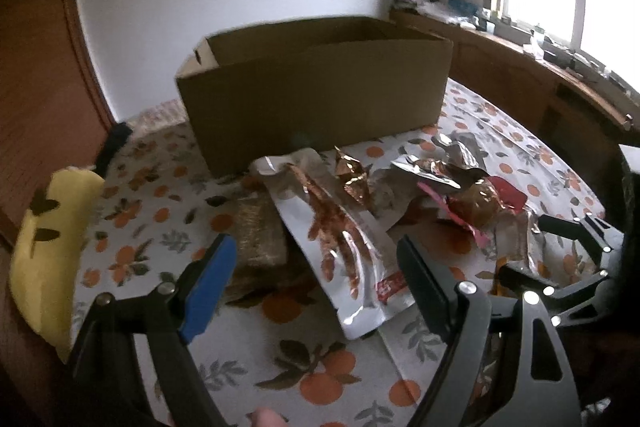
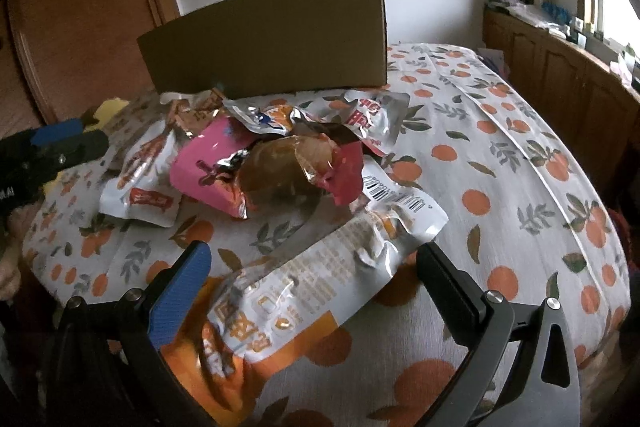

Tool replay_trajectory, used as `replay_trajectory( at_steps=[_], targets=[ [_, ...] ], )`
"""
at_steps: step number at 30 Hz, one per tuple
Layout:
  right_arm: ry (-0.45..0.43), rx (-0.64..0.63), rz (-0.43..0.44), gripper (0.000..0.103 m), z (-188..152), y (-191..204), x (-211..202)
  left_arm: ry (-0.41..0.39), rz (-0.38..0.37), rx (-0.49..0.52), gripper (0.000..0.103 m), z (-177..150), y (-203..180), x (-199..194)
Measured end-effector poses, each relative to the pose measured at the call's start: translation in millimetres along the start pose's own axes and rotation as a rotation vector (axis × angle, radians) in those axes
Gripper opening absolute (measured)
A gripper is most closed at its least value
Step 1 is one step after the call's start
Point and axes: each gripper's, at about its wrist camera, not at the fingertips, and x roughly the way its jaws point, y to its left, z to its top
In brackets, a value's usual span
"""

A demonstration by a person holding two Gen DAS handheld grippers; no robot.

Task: Organize snacks
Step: 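Move both tools down toward the pile of snack packets, then grasp the white chicken-feet packet with the left tool while the right grasps the white-orange barcode packet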

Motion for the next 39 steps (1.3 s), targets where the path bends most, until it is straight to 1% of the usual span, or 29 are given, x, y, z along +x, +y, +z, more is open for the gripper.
replay_trajectory(
  at_steps=[1, 3, 6, 8, 11, 12, 15, 16, 20, 23, 24, 27, 28, 29, 30, 31, 33, 34, 35, 39],
  targets=[
    [0.005, -0.006, -0.005, 0.103, 0, 1, 1, 0.011, -0.026, -0.008, 0.083, 4, 1, 5],
    [0.022, -0.03, -0.019, 0.103, 3, 2, 5, 0.023, -0.044, -0.006, 0.083, 8, -1, 13],
    [0.044, -0.066, -0.034, 0.103, 5, 3, 9, 0.063, -0.029, 0.017, 0.083, 14, -6, 28],
    [0.056, -0.089, -0.036, 0.103, 5, 2, 10, 0.075, -0.037, 0.02, 0.083, 17, -9, 36],
    [0.072, -0.113, -0.04, 0.103, 6, -3, 11, 0.113, -0.051, -0.019, 0.083, 23, -6, 49],
    [0.072, -0.118, -0.041, 0.101, 6, -4, 10, 0.123, -0.054, -0.031, 0.083, 25, -5, 53],
    [0.089, -0.134, -0.029, 0.098, 9, -12, 10, 0.157, -0.054, -0.054, 0.083, 27, 0, 62],
    [0.094, -0.137, -0.027, 0.095, 10, -14, 10, 0.166, -0.049, -0.055, 0.083, 27, 0, 64],
    [0.122, -0.171, -0.005, 0.089, 17, -19, 13, 0.201, -0.015, -0.043, 0.083, 24, 1, 74],
    [0.139, -0.196, 0.013, 0.082, 22, -24, 15, 0.194, 0.005, -0.03, 0.082, 22, 2, 74],
    [0.143, -0.194, 0.023, 0.078, 23, -27, 16, 0.191, 0.002, -0.036, 0.08, 21, 3, 73],
    [0.15, -0.166, 0.051, 0.067, 28, -38, 13, 0.177, 0.015, -0.03, 0.069, 21, 4, 72],
    [0.144, -0.158, 0.053, 0.062, 29, -41, 12, 0.168, -0.002, -0.024, 0.062, 21, 4, 70],
    [0.14, -0.158, 0.053, 0.059, 28, -41, 12, 0.165, -0.011, -0.022, 0.058, 22, 5, 69],
    [0.137, -0.163, 0.058, 0.053, 28, -42, 11, 0.163, -0.018, -0.033, 0.056, 23, 7, 68],
    [0.133, -0.166, 0.059, 0.048, 28, -41, 11, 0.162, -0.029, -0.042, 0.052, 24, 9, 68],
    [0.126, -0.171, 0.048, 0.046, 28, -40, 11, 0.15, -0.064, -0.057, 0.044, 25, 12, 63],
    [0.125, -0.17, 0.048, 0.046, 28, -39, 11, 0.145, -0.07, -0.057, 0.034, 27, 11, 62],
    [0.123, -0.168, 0.049, 0.046, 28, -39, 12, 0.14, -0.072, -0.051, 0.032, 28, 9, 59],
    [0.123, -0.165, 0.055, 0.045, 28, -40, 12, 0.123, -0.109, -0.029, 0.029, 30, 1, 52]
  ],
)
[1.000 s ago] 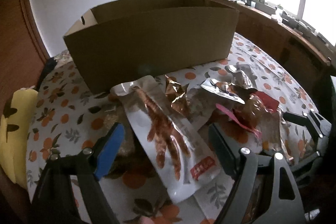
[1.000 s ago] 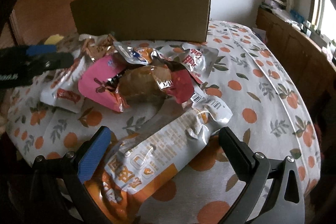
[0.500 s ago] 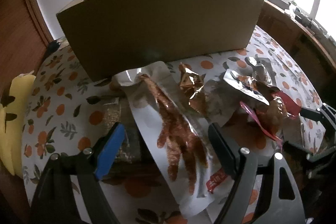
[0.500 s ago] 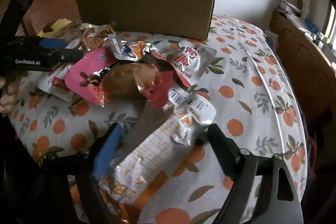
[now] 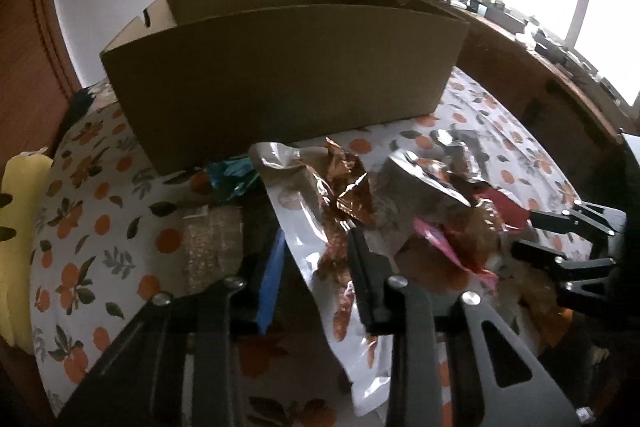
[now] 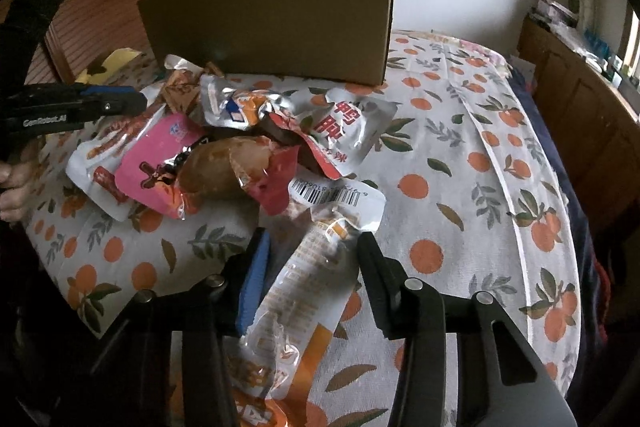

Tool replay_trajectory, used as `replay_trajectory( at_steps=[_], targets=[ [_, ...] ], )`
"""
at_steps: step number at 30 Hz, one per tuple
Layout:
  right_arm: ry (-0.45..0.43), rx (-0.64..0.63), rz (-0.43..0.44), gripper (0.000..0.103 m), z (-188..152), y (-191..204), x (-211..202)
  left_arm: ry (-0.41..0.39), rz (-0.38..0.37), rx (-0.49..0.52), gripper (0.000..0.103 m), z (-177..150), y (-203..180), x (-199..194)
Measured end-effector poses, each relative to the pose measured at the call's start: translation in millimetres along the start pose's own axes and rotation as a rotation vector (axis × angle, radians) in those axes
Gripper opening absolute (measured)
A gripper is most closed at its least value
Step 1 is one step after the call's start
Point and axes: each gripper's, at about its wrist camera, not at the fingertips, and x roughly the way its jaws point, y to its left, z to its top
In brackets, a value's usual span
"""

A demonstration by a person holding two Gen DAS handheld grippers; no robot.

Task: Organize snacks
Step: 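Grasp the white chicken-feet packet with the left tool while the right grasps the white-orange barcode packet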

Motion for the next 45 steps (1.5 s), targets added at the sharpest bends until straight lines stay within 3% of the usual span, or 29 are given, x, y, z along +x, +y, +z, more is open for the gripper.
replay_trajectory(
  at_steps=[4, 7, 9, 19, 24, 32, 35, 38, 45],
  targets=[
    [-0.001, -0.009, -0.003, 0.046, 0, 0, 1, 0.003, -0.021, 0.001, 0.029, 3, -7, -1],
    [-0.001, -0.01, -0.003, 0.046, 0, 1, 1, -0.014, 0.002, -0.002, 0.006, 4, -6, -1],
    [0.0, -0.005, 0.002, 0.046, 0, 1, 0, -0.004, -0.014, 0.0, 0.002, 4, -5, -1],
    [0.004, 0.025, 0.031, 0.038, 2, -6, -3, -0.031, -0.087, -0.045, 0.0, 6, -9, -15],
    [0.007, 0.029, 0.031, 0.038, 2, -6, -2, -0.017, -0.097, -0.089, 0.007, 16, -15, -11],
    [0.0, 0.029, 0.037, 0.038, 1, -5, -1, 0.056, -0.049, -0.081, 0.035, 22, -29, 7],
    [-0.004, 0.031, 0.039, 0.038, 1, -6, 0, 0.115, -0.026, -0.105, 0.035, 18, -28, 20],
    [-0.007, 0.033, 0.045, 0.038, 1, -6, 0, 0.139, 0.034, -0.066, 0.035, 13, -34, 30],
    [-0.011, 0.032, 0.051, 0.038, 0, -8, -1, 0.131, 0.102, -0.02, 0.035, 15, -47, 39]
  ],
)
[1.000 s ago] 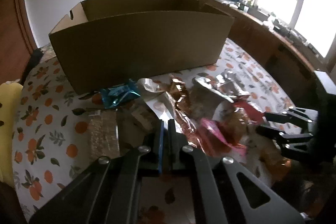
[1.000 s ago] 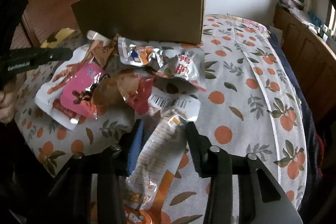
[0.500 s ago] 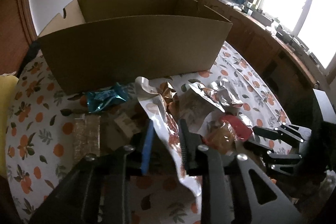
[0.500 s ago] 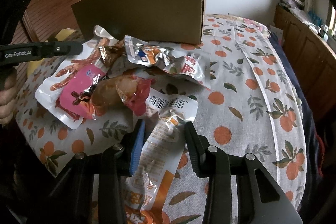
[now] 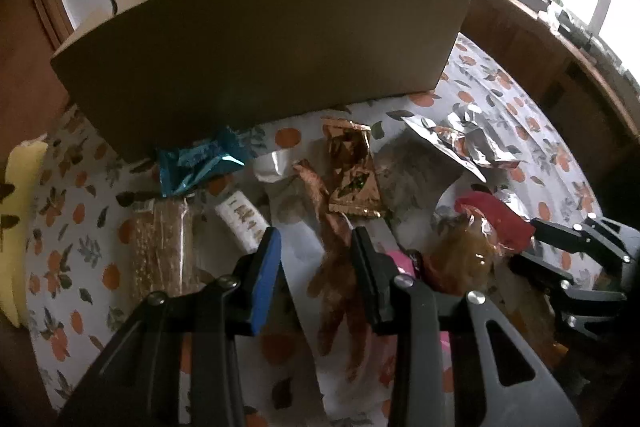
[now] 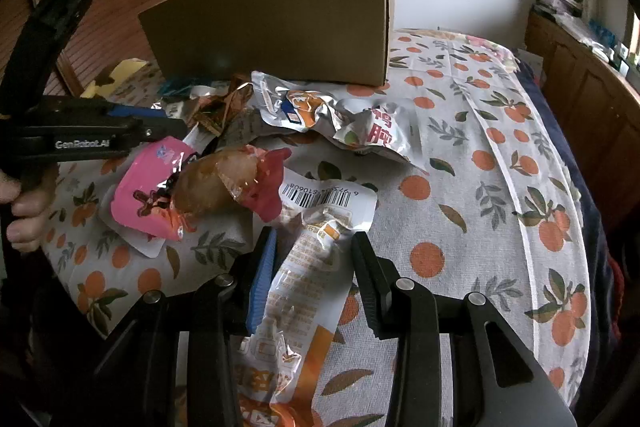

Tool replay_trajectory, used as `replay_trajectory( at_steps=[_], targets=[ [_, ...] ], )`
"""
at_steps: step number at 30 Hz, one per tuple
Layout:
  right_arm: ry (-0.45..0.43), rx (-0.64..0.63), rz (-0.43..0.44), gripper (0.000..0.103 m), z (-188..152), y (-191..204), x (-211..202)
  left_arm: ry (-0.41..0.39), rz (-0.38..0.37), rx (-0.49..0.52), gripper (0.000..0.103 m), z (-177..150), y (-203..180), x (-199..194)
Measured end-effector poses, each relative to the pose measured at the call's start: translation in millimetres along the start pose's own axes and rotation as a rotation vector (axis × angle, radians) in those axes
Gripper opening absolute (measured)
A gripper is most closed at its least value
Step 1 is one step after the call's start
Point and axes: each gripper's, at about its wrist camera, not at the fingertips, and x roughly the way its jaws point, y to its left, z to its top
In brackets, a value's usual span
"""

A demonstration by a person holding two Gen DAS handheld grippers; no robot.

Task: Organize snacks
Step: 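Grasp the white chicken-feet packet with the left tool while the right grasps the white-orange barcode packet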

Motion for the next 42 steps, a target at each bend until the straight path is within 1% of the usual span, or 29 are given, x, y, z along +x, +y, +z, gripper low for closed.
replay_trajectory(
  at_steps=[2, 6, 7, 8, 9, 10, 11, 13, 17, 21, 24, 26, 27, 28, 29, 30, 31, 32, 33, 35, 39, 40, 41, 42],
  targets=[
    [-0.001, 0.003, 0.002, 0.039, 0, 0, 0, 0.0, 0.017, 0.008, 0.035, 4, -1, 3],
    [-0.001, 0.003, 0.003, 0.039, 0, 0, 0, -0.02, 0.011, 0.03, 0.034, 4, -1, 4],
    [-0.002, 0.003, 0.005, 0.039, 0, -1, 0, -0.026, -0.006, 0.031, 0.031, 3, 0, 4],
    [-0.001, 0.001, 0.004, 0.039, 0, 0, 0, -0.025, -0.039, 0.026, 0.018, 3, 2, 5],
    [-0.002, 0.001, 0.004, 0.039, -1, 0, -1, -0.013, -0.092, 0.007, 0.012, 3, 6, 5],
    [-0.002, 0.003, 0.005, 0.039, 0, 0, -1, -0.005, -0.13, -0.011, 0.001, 3, 9, 4],
    [-0.002, 0.003, 0.004, 0.039, -1, 0, -1, -0.002, -0.144, -0.014, 0.0, 2, 9, 3],
    [-0.003, 0.001, 0.004, 0.039, -1, 0, -1, -0.025, -0.11, 0.021, 0.0, -2, 3, -1],
    [0.001, 0.002, 0.005, 0.038, 0, -1, -1, -0.053, -0.153, -0.011, 0.0, -8, 8, -11],
    [0.004, -0.011, -0.001, 0.037, 0, 0, -2, -0.056, -0.166, -0.012, 0.0, -9, 13, -18],
    [0.007, -0.013, -0.004, 0.037, 0, 1, -2, -0.065, -0.14, -0.021, 0.0, -8, 18, -22],
    [0.008, -0.013, -0.008, 0.037, 1, 2, -1, -0.048, -0.124, -0.025, 0.0, -5, 18, -18],
    [0.008, -0.015, -0.01, 0.037, 1, 2, -1, -0.043, -0.116, -0.032, 0.001, -4, 18, -16],
    [0.009, -0.019, -0.011, 0.037, 1, 4, -1, -0.043, -0.11, -0.039, 0.006, -3, 18, -15],
    [0.009, -0.022, -0.011, 0.037, 2, 3, -1, -0.043, -0.106, -0.04, 0.013, -3, 18, -13],
    [0.009, -0.023, -0.009, 0.037, 2, 4, -1, -0.043, -0.103, -0.04, 0.019, -3, 18, -12],
    [0.009, -0.023, -0.007, 0.037, 2, 3, -1, -0.043, -0.105, -0.041, 0.034, -3, 18, -11],
    [0.009, -0.023, -0.004, 0.037, 2, 3, -1, -0.041, -0.101, -0.043, 0.041, -3, 18, -9],
    [0.008, -0.023, -0.003, 0.037, 2, 3, 0, -0.032, -0.082, -0.048, 0.042, -3, 19, -6],
    [0.005, -0.027, -0.003, 0.037, 2, 3, 0, -0.006, -0.086, -0.072, 0.043, -2, 21, 2],
    [0.0, -0.028, 0.004, 0.037, 1, 1, -1, 0.009, -0.132, -0.131, 0.046, 4, 25, 5],
    [-0.001, -0.028, 0.007, 0.037, 1, 1, -1, 0.019, -0.135, -0.141, 0.048, 5, 25, 6],
    [-0.002, -0.028, 0.008, 0.037, 1, 0, -2, 0.018, -0.139, -0.143, 0.053, 6, 24, 6],
    [-0.004, -0.029, 0.008, 0.037, 0, -1, -3, 0.02, -0.13, -0.136, 0.054, 7, 23, 7]
  ],
)
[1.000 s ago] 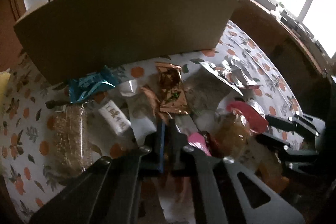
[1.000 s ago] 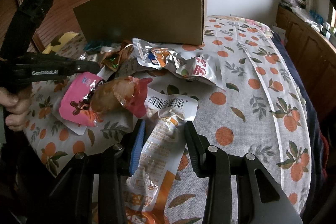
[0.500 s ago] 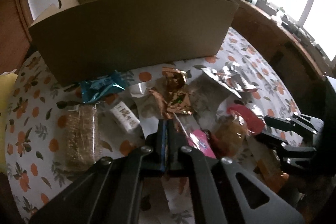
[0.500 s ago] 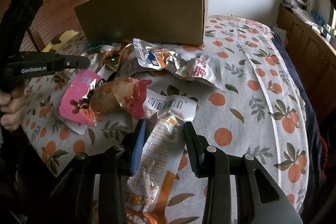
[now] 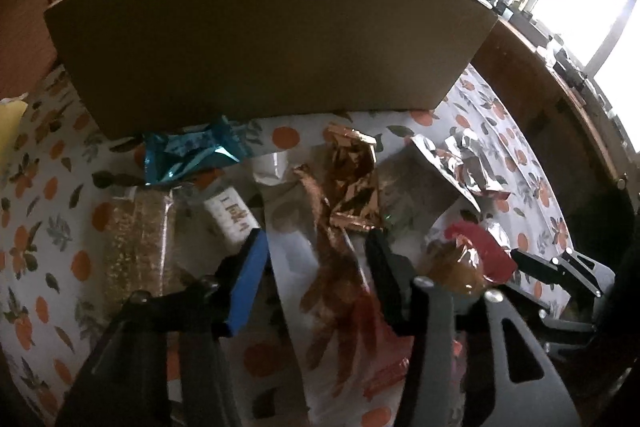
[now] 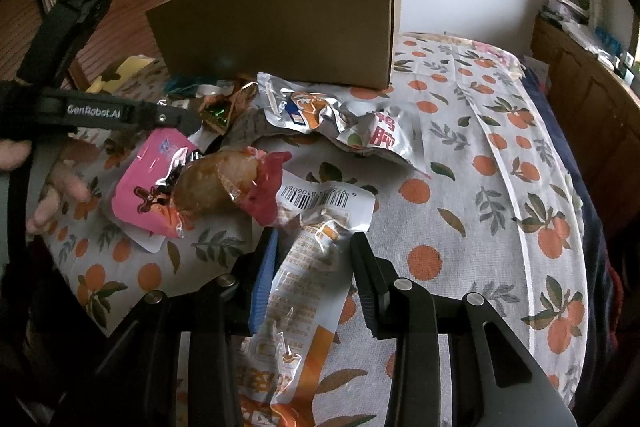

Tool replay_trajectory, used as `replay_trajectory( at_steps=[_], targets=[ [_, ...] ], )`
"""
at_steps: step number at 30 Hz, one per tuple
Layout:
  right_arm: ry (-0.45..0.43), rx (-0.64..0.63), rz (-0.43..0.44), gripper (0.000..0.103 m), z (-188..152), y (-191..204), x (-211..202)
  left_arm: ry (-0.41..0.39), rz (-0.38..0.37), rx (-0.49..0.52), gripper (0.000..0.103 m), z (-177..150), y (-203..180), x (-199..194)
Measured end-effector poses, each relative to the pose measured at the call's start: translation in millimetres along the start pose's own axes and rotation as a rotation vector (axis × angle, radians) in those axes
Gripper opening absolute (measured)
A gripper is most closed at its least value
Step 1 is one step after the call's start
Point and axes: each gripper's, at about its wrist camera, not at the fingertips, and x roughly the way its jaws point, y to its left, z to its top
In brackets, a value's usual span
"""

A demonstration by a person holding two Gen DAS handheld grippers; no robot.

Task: Organize snacks
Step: 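Grasp the white chicken-feet packet with the left tool while the right grasps the white-orange barcode packet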

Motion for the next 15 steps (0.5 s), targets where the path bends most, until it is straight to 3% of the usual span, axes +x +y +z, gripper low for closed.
replay_trajectory(
  at_steps=[4, 7, 11, 15],
  targets=[
    [-0.007, 0.006, 0.007, 0.037, -2, -3, -1, 0.013, 0.058, 0.049, 0.057, 0, -9, 4],
    [-0.01, 0.017, 0.021, 0.037, -2, -6, -2, 0.031, 0.038, 0.039, 0.06, 0, -11, 2],
    [-0.012, 0.011, 0.022, 0.037, -2, -7, -2, 0.066, 0.096, 0.053, 0.062, -1, -13, 7],
    [-0.016, 0.012, 0.032, 0.037, -1, -9, -2, 0.09, 0.044, 0.032, 0.062, -2, -16, 5]
  ],
)
